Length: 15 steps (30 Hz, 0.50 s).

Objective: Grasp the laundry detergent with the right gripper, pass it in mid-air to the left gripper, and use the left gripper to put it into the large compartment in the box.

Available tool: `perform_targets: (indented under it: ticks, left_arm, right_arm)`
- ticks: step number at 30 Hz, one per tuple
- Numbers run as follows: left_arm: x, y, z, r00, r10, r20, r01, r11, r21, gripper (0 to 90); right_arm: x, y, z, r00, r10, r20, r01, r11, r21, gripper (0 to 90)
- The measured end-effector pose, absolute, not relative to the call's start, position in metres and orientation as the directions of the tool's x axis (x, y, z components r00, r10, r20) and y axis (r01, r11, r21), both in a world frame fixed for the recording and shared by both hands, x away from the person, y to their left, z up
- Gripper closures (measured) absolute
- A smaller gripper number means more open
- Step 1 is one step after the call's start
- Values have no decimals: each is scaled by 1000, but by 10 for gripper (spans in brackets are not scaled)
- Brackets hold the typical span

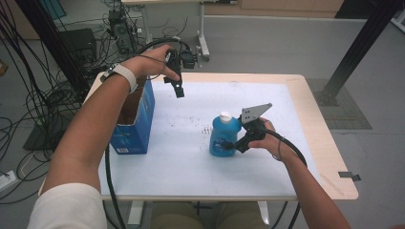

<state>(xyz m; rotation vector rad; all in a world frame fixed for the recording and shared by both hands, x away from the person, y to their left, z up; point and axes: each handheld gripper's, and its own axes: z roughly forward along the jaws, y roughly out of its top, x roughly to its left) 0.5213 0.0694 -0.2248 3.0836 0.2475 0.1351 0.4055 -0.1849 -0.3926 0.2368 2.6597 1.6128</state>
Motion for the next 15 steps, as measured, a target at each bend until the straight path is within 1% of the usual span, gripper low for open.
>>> perform_targets:
  ticks: [15]
  left_arm:
    - [521,70,-227,983,163,80,159,-986,51,103]
  right_arm:
    - [405,-183,-395,-989,138,51,107,434,895,222]
